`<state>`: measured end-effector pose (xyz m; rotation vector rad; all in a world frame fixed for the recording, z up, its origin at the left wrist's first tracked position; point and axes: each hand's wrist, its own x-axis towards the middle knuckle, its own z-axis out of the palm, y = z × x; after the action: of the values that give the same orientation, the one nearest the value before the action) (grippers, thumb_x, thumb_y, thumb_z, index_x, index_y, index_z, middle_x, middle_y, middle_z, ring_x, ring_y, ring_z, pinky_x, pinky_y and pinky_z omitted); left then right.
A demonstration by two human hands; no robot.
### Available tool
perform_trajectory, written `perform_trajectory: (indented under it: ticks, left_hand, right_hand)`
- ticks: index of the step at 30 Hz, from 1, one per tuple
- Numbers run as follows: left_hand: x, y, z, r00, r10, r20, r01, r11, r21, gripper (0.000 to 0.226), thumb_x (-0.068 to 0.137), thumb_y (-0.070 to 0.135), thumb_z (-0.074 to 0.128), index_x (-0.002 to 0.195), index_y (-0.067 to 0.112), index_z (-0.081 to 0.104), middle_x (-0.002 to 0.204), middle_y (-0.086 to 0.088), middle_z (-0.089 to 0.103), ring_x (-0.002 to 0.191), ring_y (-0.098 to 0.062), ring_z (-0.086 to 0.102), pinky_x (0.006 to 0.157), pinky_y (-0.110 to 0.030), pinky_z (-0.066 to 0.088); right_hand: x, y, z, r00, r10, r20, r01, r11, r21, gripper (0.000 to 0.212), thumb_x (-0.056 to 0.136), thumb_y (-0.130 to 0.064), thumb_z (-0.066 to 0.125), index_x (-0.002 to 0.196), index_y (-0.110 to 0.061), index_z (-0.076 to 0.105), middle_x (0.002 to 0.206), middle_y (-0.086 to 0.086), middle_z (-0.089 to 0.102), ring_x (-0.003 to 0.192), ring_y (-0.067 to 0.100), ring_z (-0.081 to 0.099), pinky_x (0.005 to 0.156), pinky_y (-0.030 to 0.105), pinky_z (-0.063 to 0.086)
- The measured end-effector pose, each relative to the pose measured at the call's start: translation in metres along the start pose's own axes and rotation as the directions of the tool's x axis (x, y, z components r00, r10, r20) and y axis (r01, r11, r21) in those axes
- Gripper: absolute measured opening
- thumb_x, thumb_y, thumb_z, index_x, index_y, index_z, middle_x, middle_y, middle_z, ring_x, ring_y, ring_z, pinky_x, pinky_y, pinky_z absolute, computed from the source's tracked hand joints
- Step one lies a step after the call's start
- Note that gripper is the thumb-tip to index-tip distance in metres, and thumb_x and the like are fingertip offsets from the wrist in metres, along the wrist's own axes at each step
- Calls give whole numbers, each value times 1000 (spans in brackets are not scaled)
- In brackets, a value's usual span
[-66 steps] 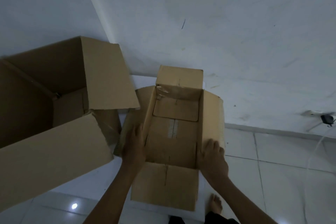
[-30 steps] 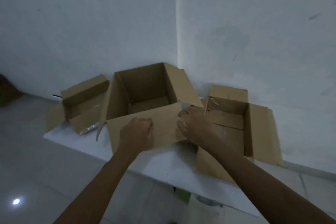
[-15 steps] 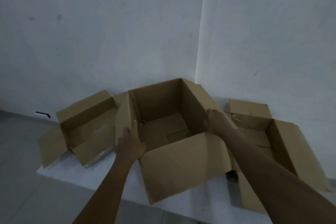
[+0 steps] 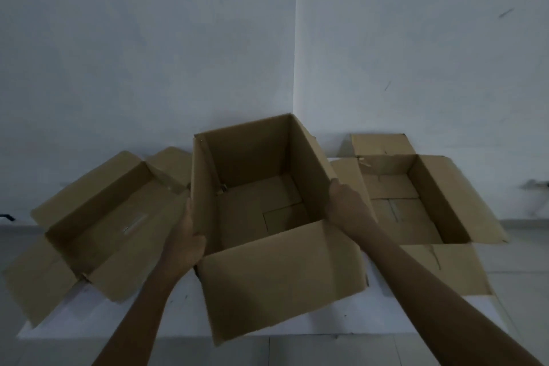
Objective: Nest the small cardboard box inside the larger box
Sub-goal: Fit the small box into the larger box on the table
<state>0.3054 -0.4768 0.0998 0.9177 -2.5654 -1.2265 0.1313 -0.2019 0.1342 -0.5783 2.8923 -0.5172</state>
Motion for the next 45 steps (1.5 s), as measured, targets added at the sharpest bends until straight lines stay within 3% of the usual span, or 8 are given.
perform_trajectory:
  ticks: [6, 12, 17, 23, 28, 32, 38, 45]
  left_hand:
    - [40, -3, -27, 996, 84, 17, -85, 991, 100, 82, 89, -5, 54, 157, 26, 19, 146, -12, 50, 104, -30, 61, 72, -35, 46]
    - [70, 0, -35, 993, 115, -7, -114, 989, 91, 75, 85, -4, 62, 152, 19, 36, 138, -13, 60, 118, -35, 59, 84, -44, 50]
    - [90, 6, -28, 979, 202, -9, -198, 967, 162, 78, 81, -1, 59, 151, 23, 36, 132, -11, 62, 109, -35, 61, 70, -34, 44]
    - [106, 12, -24, 972, 228, 50, -219, 822, 526, 71, 91, 4, 56, 153, 6, 20, 135, -24, 50, 111, -43, 58, 85, -49, 52]
    - [87, 17, -34, 974, 226, -28, -186, 860, 476, 50, 94, 17, 51, 143, 14, 42, 128, -16, 57, 108, -38, 60, 82, -44, 51]
    - [50, 14, -48, 924, 295, -245, -157, 874, 459, 28, 97, 31, 48, 116, 23, 67, 107, -8, 66, 95, -31, 61, 67, -34, 43]
    - [-10, -30, -70, 874, 313, -372, -146, 898, 414, 27, 95, 30, 51, 76, 20, 67, 58, 7, 51, 56, -18, 53, 48, -25, 30]
    - [-62, -128, -102, 984, 96, -150, 23, 766, 642, 27, 85, 27, 46, 102, 30, 67, 96, 7, 67, 96, -18, 62, 65, -28, 52]
  right_hand:
    - [-24, -10, 9, 999, 40, -1, -40, 998, 55, 26, 88, -9, 51, 113, -5, 46, 92, 12, 58, 86, 30, 59, 66, 36, 49]
    - [-13, -27, 22, 995, 94, -29, -90, 988, 122, 22, 89, -2, 47, 111, -5, 46, 84, 8, 50, 82, 27, 55, 64, 36, 44]
    - [4, -28, 13, 992, 118, -38, -117, 992, 40, 28, 91, -9, 51, 117, -3, 43, 100, 17, 58, 93, 33, 59, 67, 36, 44]
    - [12, -34, 14, 985, 171, -28, -171, 985, -13, 33, 93, -11, 49, 124, -2, 41, 109, 18, 59, 97, 34, 58, 72, 37, 46]
    - [1, -48, 0, 976, 214, -39, -215, 976, -39, 28, 94, -14, 44, 120, -5, 43, 118, 19, 51, 110, 37, 47, 74, 40, 40]
    - [-19, -93, -7, 983, -7, -184, 10, 1000, 13, 42, 97, -27, 44, 135, -10, 44, 127, 14, 52, 119, 33, 47, 88, 44, 48]
    - [-49, -195, 27, 898, -406, -169, 433, 884, 177, 33, 92, -29, 46, 117, -11, 59, 110, 10, 61, 103, 26, 53, 84, 38, 48]
    - [-103, -278, 100, 864, -495, 94, 404, 793, 456, 26, 95, -17, 50, 110, -1, 65, 111, 12, 66, 102, 23, 59, 81, 22, 42]
